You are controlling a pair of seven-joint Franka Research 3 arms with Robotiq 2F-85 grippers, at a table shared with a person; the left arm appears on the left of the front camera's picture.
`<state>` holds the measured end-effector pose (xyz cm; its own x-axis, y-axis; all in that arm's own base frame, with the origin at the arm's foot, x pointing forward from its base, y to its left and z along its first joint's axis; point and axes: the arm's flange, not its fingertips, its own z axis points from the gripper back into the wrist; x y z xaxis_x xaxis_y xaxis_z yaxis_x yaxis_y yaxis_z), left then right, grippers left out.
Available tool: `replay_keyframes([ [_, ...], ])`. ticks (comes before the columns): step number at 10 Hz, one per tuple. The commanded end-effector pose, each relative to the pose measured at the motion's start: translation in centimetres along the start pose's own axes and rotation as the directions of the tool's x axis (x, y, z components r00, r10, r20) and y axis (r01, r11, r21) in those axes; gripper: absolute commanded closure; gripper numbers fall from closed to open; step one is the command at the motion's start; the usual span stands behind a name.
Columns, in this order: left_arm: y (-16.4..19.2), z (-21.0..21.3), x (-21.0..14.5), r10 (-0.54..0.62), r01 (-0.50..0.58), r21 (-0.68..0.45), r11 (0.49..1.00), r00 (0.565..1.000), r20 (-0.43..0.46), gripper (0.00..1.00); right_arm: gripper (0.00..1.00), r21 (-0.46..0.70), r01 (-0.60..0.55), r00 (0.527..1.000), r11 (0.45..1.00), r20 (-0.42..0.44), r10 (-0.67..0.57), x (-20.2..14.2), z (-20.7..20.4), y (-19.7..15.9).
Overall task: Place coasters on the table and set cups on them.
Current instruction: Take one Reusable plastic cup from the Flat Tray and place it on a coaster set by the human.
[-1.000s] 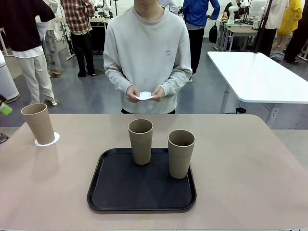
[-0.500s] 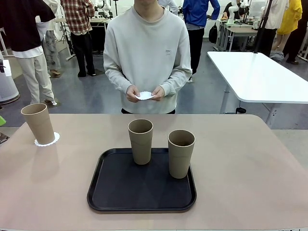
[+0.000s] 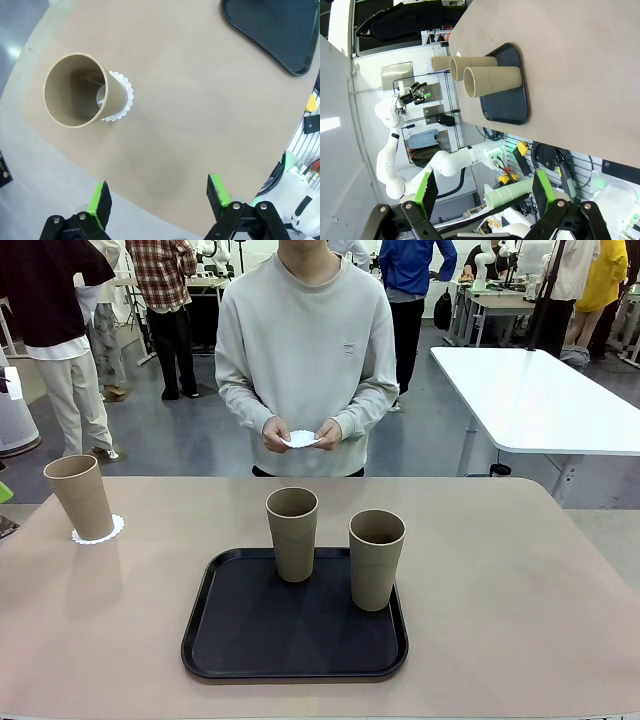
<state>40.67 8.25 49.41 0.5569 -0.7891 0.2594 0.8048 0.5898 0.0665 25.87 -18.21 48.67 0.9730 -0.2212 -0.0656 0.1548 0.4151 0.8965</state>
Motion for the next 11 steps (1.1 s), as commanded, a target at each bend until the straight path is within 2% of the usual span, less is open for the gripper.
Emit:
replay_keyframes([
  [1,0.3,0.1,0.3,0.009,-0.009,0.013,1.0,1.0,-0.008,0.0,0.0,0.017,-0.018,1.0,1.0,0.007,0.018,0.1,0.1,0.0],
  [3,0.0,0.0,0.0,-0.001,0.001,0.0,1.0,1.0,0.0,0.0,0.0,0.017,-0.018,1.0,1.0,0.007,0.018,0.1,0.1,0.0],
  [4,-1.8,0.0,0.8,0.148,-0.146,0.052,0.988,0.989,-0.028,0.0,0.0,0.017,-0.018,1.0,1.0,0.007,0.018,0.1,0.1,0.0],
  [5,-4.0,-0.9,1.1,0.358,-0.357,0.034,0.934,0.932,-0.051,0.0,0.0,0.017,-0.018,1.0,1.0,0.007,0.018,0.1,0.1,0.0],
  [6,-5.7,-1.8,1.2,0.515,-0.515,0.045,0.856,0.857,-0.004,0.0,0.0,0.017,-0.018,1.0,1.0,0.007,0.018,0.1,0.1,0.0],
  [7,-6.9,-1.8,1.7,0.603,-0.602,0.029,0.798,0.797,-0.022,0.0,0.0,0.017,-0.018,1.0,1.0,0.007,0.018,0.1,0.1,0.0],
  [8,-7.4,-2.3,2.0,0.611,-0.613,-0.024,0.79,0.789,-0.057,0.0,0.0,0.017,-0.018,1.0,1.0,0.007,0.018,0.1,0.1,0.0],
  [9,-8.0,-2.3,2.2,0.559,-0.558,-0.08,0.826,0.829,-0.002,0.0,0.0,0.017,-0.018,1.0,1.0,0.007,0.018,0.1,0.1,0.0],
  [10,-6.0,-2.4,1.1,0.562,-0.563,0.009,0.826,0.825,-0.059,0.0,0.0,0.017,-0.018,1.0,1.0,0.007,0.018,0.1,0.1,0.0],
  [11,-7.1,-2.6,1.7,0.589,-0.591,-0.02,0.807,0.806,-0.056,0.0,0.0,0.017,-0.018,1.0,1.0,0.007,0.018,0.1,0.1,0.0],
])
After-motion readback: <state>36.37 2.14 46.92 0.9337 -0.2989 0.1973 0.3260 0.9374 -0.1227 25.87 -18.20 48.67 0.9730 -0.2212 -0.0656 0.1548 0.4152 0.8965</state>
